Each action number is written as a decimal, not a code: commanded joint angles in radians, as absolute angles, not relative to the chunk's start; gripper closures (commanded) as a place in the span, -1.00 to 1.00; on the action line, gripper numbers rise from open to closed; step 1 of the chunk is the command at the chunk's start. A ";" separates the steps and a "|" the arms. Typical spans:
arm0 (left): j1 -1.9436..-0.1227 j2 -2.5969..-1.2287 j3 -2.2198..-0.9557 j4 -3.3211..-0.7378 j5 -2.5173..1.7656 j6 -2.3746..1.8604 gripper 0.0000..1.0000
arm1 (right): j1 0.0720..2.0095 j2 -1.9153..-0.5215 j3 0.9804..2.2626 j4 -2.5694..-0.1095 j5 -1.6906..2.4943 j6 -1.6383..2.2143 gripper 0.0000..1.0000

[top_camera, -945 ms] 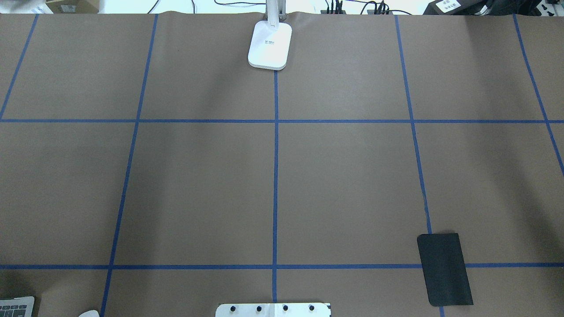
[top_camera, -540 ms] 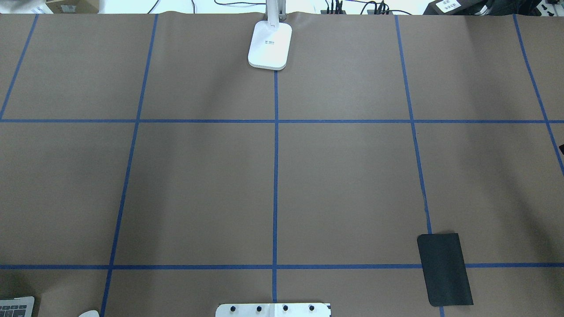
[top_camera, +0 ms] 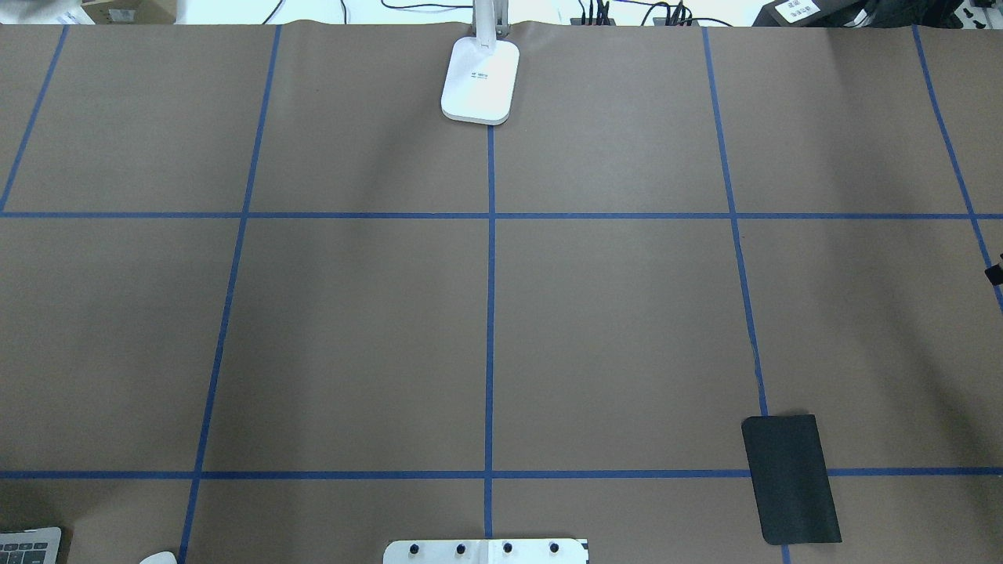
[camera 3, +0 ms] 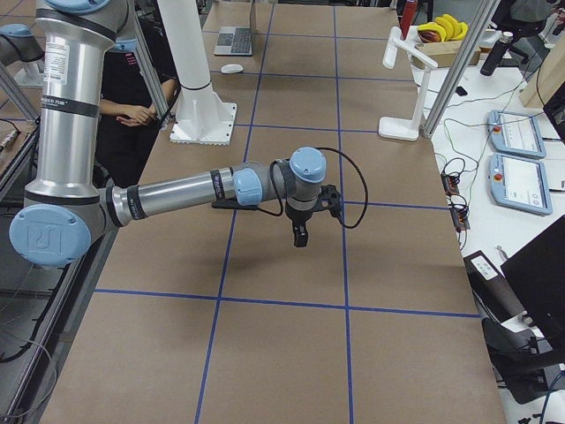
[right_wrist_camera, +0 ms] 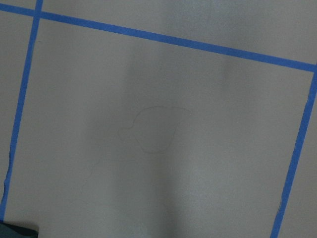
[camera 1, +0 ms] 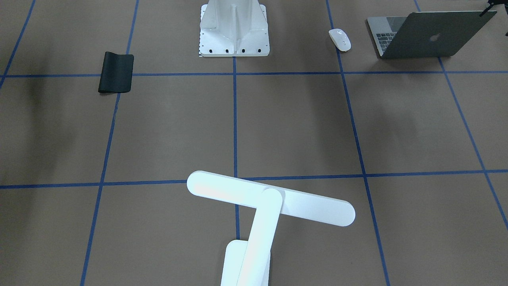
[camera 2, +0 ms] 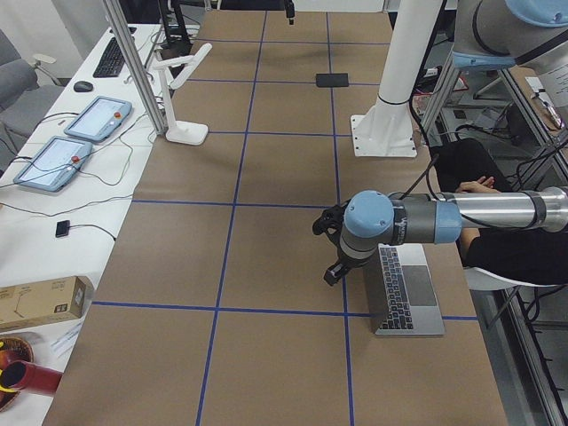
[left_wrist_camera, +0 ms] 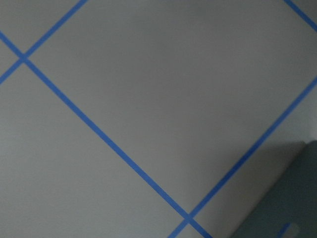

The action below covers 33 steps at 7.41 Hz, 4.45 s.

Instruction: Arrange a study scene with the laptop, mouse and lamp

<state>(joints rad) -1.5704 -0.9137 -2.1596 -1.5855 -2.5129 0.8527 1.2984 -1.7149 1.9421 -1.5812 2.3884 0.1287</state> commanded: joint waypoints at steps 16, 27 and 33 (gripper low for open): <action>-1.344 -1.029 -2.238 -1.262 -2.556 0.742 -1.00 | 1.299 -1.721 1.950 -1.578 2.376 0.123 -0.99; -1.308 -1.025 -2.175 -1.167 -2.553 0.839 -0.99 | 1.298 -1.706 1.948 -1.578 2.355 0.123 -0.99; -1.608 -1.272 -2.177 -0.810 -2.592 0.714 -1.00 | 1.299 -1.697 1.963 -1.578 2.356 0.123 -0.99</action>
